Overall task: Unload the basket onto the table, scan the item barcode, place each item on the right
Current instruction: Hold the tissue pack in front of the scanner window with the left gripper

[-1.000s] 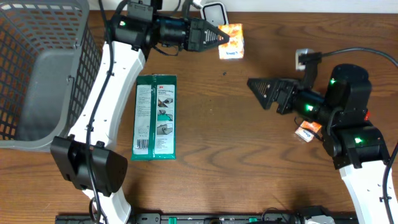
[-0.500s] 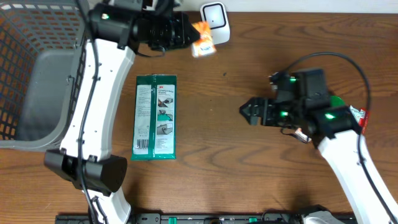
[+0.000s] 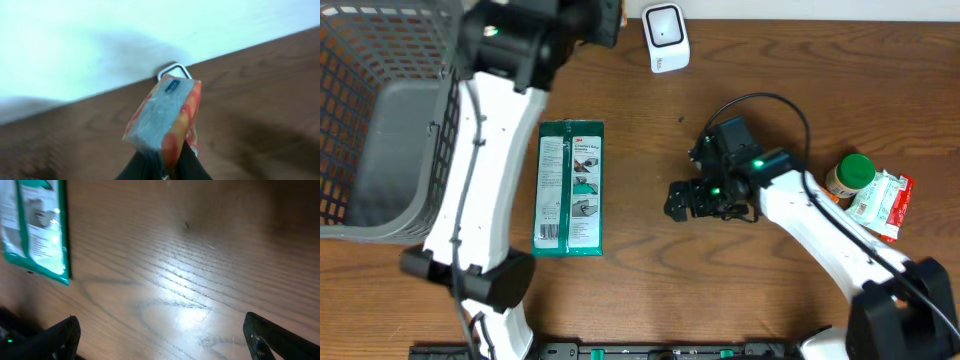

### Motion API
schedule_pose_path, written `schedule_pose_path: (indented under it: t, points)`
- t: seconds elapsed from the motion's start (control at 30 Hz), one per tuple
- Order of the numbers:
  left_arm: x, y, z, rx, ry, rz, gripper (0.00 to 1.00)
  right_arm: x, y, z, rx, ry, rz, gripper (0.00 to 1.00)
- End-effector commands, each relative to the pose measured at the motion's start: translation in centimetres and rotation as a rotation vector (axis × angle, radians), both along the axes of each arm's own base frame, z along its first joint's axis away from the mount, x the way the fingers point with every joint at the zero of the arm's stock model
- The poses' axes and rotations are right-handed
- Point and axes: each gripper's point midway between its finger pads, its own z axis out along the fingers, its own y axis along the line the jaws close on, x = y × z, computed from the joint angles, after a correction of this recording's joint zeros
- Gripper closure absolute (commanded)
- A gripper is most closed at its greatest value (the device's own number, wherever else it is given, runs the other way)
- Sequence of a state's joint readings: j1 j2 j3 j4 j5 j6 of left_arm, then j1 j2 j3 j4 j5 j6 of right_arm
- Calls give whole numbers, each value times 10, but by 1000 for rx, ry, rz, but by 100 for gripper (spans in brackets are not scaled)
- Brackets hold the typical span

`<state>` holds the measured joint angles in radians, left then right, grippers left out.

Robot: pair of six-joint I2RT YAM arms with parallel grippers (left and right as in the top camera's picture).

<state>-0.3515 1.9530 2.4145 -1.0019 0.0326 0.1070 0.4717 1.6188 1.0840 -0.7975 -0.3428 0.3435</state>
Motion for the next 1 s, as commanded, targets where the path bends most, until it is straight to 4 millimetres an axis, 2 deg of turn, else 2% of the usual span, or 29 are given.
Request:
schedule_pose_path:
  t: [0.0,0.27,0.5,0.63,0.73,0.97]
  points:
    - [28,0,-27,212,-36,-45,93,-1,5,-9,-18,16,32,1]
    - [89,-23,-87,265,-69,-87,93,-9,2,-30,-59,88,38,1]
    - [135,-43,-157,306,-83,-130,93,-4,-4,-33,-94,80,6,1]
    - [154,-50,-189,362,-116,-171,93,2,-8,-34,-116,50,-1,1]
    - [162,-52,-202,391,-132,-190,92,5,-12,-36,-151,30,-3,1]
    - [168,-59,-209,431,-169,-248,92,10,-7,-36,-145,-2,3,1]
